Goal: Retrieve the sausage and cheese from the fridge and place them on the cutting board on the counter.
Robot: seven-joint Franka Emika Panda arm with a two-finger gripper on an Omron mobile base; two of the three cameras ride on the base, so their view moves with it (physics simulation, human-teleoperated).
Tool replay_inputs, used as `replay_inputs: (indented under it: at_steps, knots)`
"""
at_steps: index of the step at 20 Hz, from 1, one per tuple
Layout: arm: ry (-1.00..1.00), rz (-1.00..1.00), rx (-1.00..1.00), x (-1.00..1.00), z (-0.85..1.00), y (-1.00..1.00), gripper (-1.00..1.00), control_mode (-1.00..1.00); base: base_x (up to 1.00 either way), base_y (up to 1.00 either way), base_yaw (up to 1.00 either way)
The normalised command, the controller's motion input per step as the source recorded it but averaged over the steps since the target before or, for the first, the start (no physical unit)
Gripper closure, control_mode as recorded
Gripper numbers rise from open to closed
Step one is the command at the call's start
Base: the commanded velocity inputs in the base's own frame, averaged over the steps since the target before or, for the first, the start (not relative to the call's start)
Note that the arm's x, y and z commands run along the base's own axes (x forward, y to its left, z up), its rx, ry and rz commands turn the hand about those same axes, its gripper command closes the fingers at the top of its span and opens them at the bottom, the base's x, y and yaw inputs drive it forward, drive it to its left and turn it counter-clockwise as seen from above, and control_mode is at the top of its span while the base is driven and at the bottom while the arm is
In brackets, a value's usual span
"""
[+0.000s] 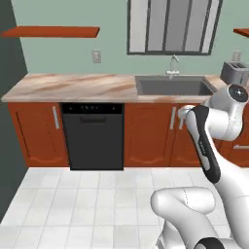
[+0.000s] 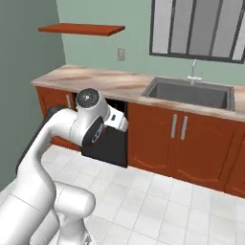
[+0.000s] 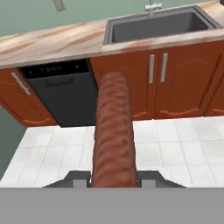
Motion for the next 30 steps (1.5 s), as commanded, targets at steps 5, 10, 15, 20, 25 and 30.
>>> replay_inputs:
  at_steps: [5,10,15,20,25,30]
  knots:
    - [0.0,0.0,0.0,0.0,0.0,0.0,1.0,1.0,0.01,-0.04,1.0]
    - [0.0,0.0,0.0,0.0,0.0,0.0,1.0,1.0,-0.04,-0.05,0.98]
    - [0.0,0.0,0.0,0.0,0.0,0.0,1.0,1.0,-0.38,-0.15,0.09]
    - [0.0,0.0,0.0,0.0,0.0,0.0,1.0,1.0,-0.57,-0.09,-0.47]
    - [0.0,0.0,0.0,0.0,0.0,0.0,1.0,1.0,-0.26,0.0,-0.77]
    - [0.0,0.0,0.0,0.0,0.0,0.0,1.0,1.0,-0.04,0.0,-0.96]
